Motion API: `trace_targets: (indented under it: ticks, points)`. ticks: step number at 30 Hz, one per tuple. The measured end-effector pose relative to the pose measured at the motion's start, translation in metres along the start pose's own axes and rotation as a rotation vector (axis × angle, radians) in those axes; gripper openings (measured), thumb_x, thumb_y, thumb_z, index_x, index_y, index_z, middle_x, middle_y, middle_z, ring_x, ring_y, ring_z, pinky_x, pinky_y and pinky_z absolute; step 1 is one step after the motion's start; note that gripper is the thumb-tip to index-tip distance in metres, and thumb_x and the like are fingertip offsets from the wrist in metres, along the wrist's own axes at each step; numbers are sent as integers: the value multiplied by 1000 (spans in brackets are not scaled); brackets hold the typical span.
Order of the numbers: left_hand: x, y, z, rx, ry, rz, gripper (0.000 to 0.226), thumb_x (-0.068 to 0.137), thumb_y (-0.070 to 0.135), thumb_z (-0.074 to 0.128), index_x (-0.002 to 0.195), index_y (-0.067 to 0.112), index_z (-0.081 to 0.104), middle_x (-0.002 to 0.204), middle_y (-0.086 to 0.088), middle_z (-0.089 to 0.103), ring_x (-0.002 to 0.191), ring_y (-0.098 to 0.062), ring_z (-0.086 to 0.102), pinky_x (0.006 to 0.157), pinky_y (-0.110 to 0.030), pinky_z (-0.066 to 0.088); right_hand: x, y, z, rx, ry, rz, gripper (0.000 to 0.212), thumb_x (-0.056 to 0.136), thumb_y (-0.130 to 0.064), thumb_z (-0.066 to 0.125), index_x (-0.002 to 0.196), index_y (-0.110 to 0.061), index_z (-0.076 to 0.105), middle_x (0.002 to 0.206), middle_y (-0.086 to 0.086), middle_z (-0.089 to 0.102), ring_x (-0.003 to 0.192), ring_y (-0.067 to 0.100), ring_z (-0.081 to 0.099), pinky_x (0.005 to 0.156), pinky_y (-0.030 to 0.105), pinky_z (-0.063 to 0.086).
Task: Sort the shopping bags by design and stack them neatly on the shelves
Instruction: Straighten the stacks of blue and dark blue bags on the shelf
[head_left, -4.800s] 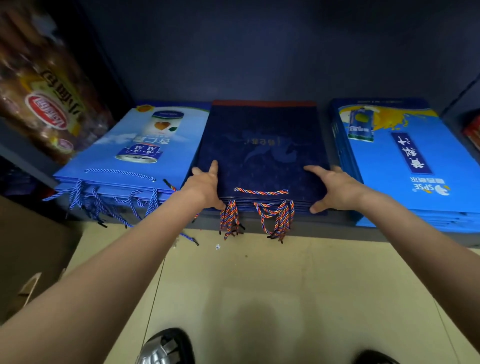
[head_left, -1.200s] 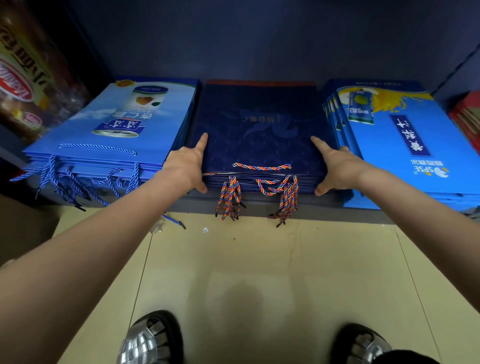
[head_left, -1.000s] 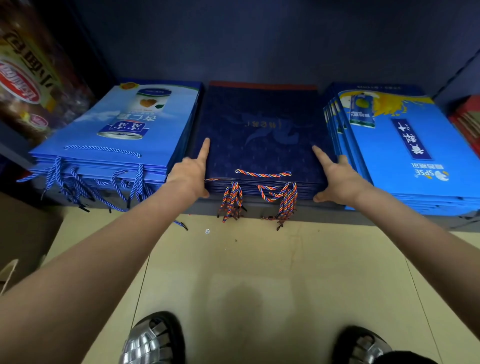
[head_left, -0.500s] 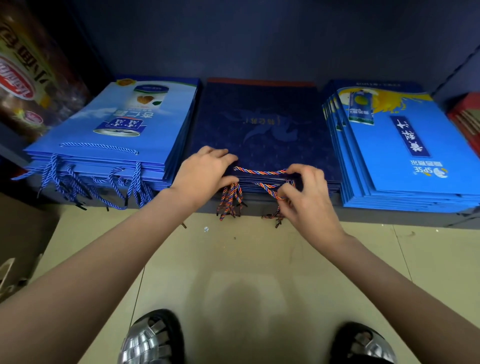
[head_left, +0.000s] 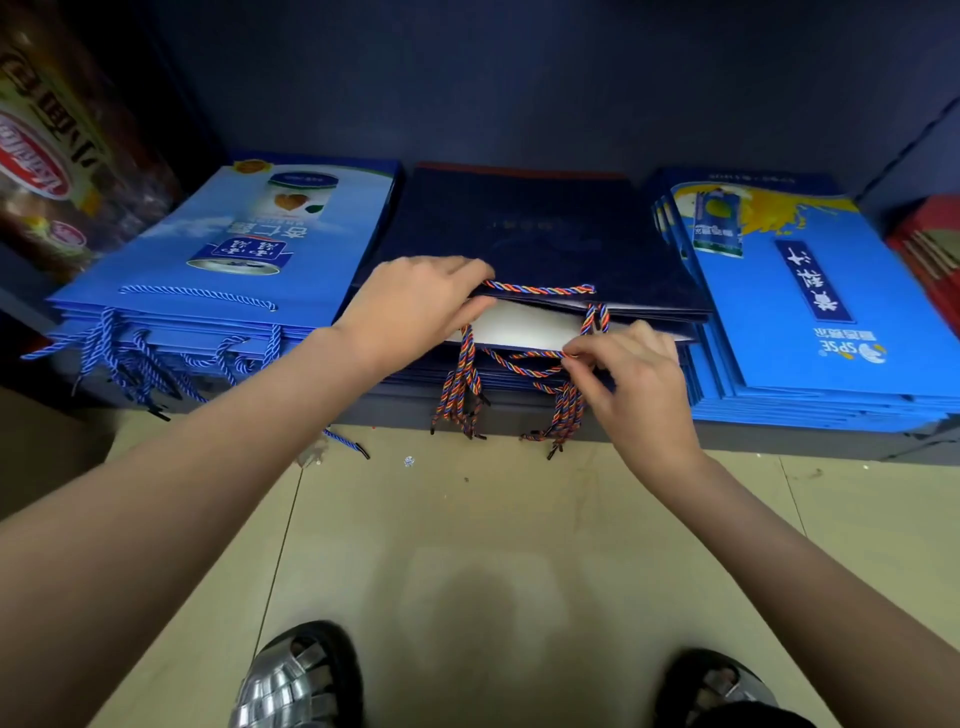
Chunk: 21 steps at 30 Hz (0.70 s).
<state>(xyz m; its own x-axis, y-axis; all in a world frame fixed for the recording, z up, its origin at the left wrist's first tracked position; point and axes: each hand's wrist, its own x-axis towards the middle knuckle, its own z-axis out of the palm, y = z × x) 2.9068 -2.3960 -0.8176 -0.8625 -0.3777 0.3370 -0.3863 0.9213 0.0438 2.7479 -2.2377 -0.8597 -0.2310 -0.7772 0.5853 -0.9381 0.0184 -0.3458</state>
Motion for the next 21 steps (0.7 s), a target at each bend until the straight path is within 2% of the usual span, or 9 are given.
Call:
trace_targets:
  ticks: [3, 5, 7, 8, 9, 11, 14, 17, 21]
  points:
    - [-7, -1, 12, 84, 3, 64, 47, 86, 42, 39, 99, 5, 64, 92, -12, 69, 79, -30, 68, 57, -37, 55, 4, 1, 6, -234, 42, -96, 19, 84, -23, 60, 71, -10, 66, 67, 2, 56, 72, 21, 38, 67, 31, 23]
    - [-13, 2, 22, 116, -123, 51, 47, 88, 43, 45, 112, 5, 60, 115, -14, 64, 103, -31, 61, 81, -40, 53, 0, 6, 9, -335, 33, -133, 17, 82, -20, 62, 68, -10, 64, 72, 6, 51, 76, 21, 34, 67, 32, 21]
    - [-13, 6, 29, 160, -309, -21, 59, 89, 46, 52, 135, 11, 42, 143, -8, 41, 128, -28, 40, 104, -42, 32, -4, 11, 10, -356, 3, -137, 13, 78, -19, 65, 69, -10, 64, 80, 8, 51, 81, 23, 34, 70, 33, 21]
    - [-12, 9, 31, 200, -347, -34, 66, 88, 49, 53, 141, 15, 34, 149, -5, 32, 133, -26, 32, 108, -41, 24, -5, 13, 10, -345, -23, -133, 11, 76, -19, 67, 70, -10, 64, 85, 10, 54, 85, 24, 35, 73, 34, 23]
    - [-10, 11, 32, 225, -357, -34, 68, 87, 51, 53, 142, 17, 30, 149, -3, 29, 133, -25, 29, 109, -40, 20, -6, 14, 10, -323, -52, -129, 10, 74, -19, 68, 70, -11, 65, 93, 11, 56, 91, 25, 36, 76, 36, 25]
    - [-4, 13, 31, 231, -308, -13, 60, 89, 48, 52, 138, 19, 36, 143, 0, 38, 129, -25, 36, 106, -40, 22, -5, 15, 10, -245, -115, -109, 9, 71, -23, 70, 68, -14, 68, 106, 12, 58, 103, 27, 36, 82, 40, 29]
    - [3, 8, 17, 154, -145, 24, 42, 89, 42, 50, 118, 13, 56, 120, -6, 61, 111, -28, 56, 93, -40, 41, 1, 14, 4, -126, -131, -80, 9, 69, -24, 72, 69, -16, 69, 116, 12, 56, 109, 26, 34, 86, 42, 30]
    - [10, 3, 4, 75, 86, 46, 39, 86, 37, 42, 97, 7, 64, 92, -11, 70, 84, -30, 67, 73, -37, 54, 19, 13, -3, -115, -42, -99, 11, 72, -21, 72, 73, -12, 65, 117, 9, 51, 109, 26, 35, 87, 38, 27]
    - [17, 0, -2, 78, 143, 39, 36, 88, 35, 43, 96, 7, 64, 88, -10, 69, 78, -30, 66, 67, -36, 53, 45, 16, -7, -200, 14, -192, 13, 74, -11, 70, 78, -11, 58, 109, 2, 36, 96, 25, 37, 80, 35, 25]
